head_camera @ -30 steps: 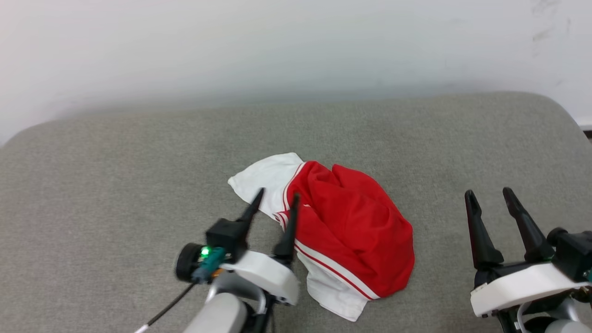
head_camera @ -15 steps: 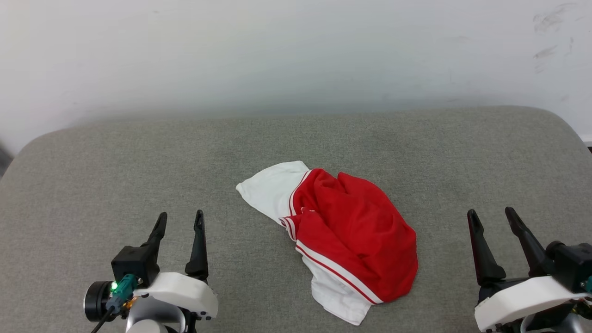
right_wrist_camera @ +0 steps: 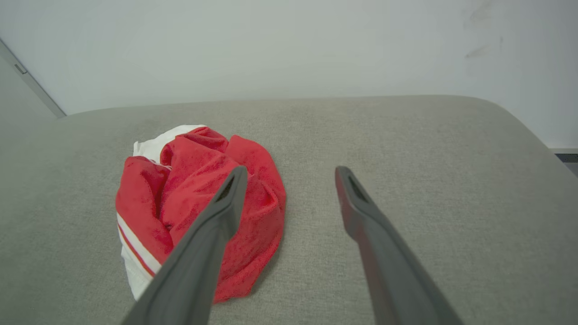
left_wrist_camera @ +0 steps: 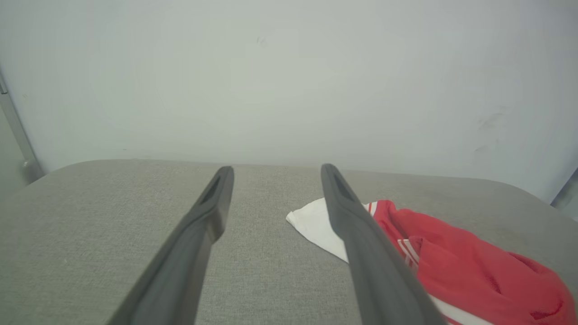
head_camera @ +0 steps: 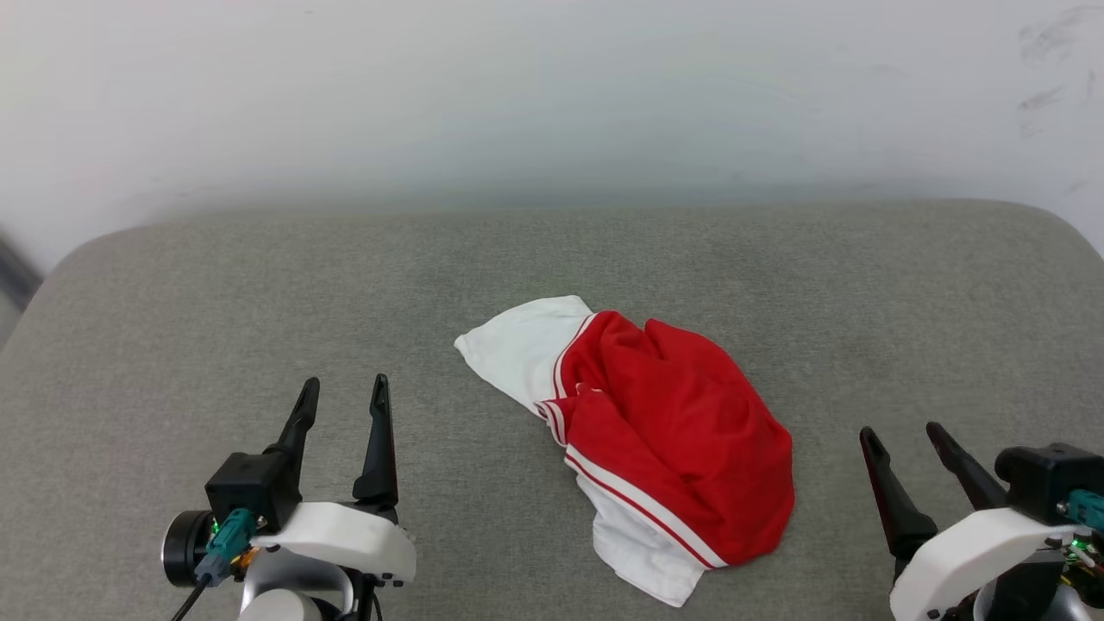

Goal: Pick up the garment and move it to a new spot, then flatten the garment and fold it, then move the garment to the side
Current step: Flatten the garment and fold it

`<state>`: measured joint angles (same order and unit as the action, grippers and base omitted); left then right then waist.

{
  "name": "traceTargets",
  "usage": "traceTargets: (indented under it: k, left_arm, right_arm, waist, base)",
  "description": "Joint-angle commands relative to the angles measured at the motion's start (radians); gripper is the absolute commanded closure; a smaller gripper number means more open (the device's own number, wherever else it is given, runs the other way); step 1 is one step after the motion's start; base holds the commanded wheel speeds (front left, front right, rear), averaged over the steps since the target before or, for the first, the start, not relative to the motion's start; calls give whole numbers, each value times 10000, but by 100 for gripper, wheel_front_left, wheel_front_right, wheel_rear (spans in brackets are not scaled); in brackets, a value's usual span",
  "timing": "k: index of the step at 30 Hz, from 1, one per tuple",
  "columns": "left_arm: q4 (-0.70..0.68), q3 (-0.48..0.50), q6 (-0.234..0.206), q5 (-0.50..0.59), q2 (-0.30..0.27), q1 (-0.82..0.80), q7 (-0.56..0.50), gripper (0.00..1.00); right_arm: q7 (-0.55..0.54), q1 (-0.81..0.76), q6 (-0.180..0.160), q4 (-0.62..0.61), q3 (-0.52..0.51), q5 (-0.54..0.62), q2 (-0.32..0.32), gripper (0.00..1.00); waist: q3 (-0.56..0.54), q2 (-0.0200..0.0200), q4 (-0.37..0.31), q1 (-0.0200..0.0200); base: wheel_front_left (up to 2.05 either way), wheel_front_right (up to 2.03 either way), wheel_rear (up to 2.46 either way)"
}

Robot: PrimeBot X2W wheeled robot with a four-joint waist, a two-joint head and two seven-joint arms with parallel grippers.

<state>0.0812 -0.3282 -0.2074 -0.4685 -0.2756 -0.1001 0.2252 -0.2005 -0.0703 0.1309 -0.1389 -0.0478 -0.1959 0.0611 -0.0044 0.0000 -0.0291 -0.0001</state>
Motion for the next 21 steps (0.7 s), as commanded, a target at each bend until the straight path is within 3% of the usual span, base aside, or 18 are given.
traceTargets:
  k: [1, 11, 16, 21]
  left_arm:
    - [-60, -29, -33, 78, 28, -137, 91, 0]
    - [-234, -78, 2, 276, 364, -510, 318, 0]
    - [-293, -82, 96, 381, 530, -727, 362, 0]
    - [-245, -97, 206, 503, 742, -966, 399, 0]
  right_arm:
    - [-562, -20, -3, -40, 75, -172, 309, 0]
    - [-4955, 369, -3, -15, 2036, -1826, 1901, 0]
    - [-5646, 919, -3, 636, 3312, -2365, 2286, 0]
    - [-5482, 1687, -3, 1929, 4542, -2849, 2380, 0]
  waist:
    - [18, 0, 179, 1]
    - [451, 0, 1209, 1]
    - [844, 0, 1713, 1]
    - [1275, 0, 2074, 1]
  base:
    - [0, 0, 0]
    - [0, 0, 0]
    - [0, 0, 0]
    - [0, 0, 0]
